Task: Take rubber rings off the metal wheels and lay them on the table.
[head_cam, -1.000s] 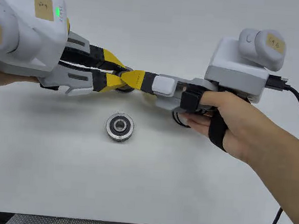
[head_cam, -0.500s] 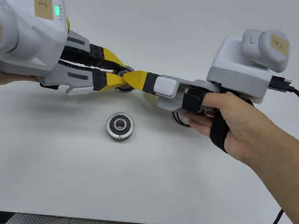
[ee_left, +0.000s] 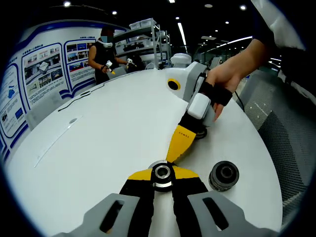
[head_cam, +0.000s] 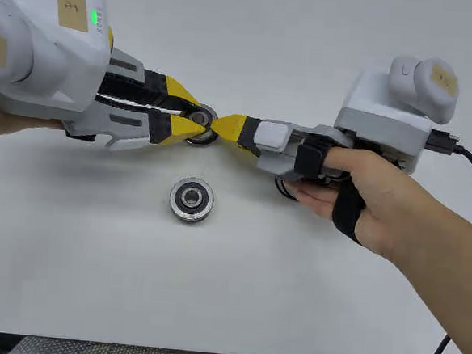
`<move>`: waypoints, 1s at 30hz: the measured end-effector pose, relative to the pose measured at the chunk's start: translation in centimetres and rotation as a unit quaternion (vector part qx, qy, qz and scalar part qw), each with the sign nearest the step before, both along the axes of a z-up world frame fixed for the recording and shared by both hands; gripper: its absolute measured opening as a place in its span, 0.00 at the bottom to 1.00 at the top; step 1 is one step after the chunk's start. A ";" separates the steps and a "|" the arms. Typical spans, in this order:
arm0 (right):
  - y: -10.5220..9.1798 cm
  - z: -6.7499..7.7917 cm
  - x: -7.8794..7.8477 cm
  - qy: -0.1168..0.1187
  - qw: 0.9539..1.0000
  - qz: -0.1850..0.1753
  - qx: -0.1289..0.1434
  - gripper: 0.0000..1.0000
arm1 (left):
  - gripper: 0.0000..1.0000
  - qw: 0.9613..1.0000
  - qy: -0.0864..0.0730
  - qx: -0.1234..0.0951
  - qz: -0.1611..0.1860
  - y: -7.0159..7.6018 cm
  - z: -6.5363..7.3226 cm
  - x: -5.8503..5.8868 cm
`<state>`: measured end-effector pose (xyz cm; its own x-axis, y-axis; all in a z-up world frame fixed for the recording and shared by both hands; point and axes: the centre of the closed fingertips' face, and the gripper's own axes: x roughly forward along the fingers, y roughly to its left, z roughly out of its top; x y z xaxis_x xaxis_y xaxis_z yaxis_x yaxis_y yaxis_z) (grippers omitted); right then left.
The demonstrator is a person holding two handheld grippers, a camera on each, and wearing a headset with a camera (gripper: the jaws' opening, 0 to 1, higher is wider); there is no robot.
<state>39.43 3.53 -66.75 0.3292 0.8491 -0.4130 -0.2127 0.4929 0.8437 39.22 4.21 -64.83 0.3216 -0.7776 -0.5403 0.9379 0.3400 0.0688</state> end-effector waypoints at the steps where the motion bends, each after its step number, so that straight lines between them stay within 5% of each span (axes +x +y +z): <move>1: 0.0 0.0 0.0 0.001 1.000 -0.002 0.001 0.07 | 0.13 1.000 0.000 0.000 0.000 0.0 0.0 0.0; 20: -0.4 0.2 0.1 0.001 1.000 -0.005 0.001 0.02 | 0.13 1.000 0.001 0.001 0.001 0.4 -0.3 0.2; 30: -0.2 0.8 -0.1 -0.029 0.999 0.004 -0.023 0.01 | 0.13 1.000 0.001 0.005 -0.001 0.4 -0.3 0.2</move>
<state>39.36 3.37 -65.90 0.3482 0.8319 -0.4321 -0.2648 0.5295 0.8059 39.45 4.62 -65.13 0.3180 -0.7728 -0.5493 0.9389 0.3370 0.0695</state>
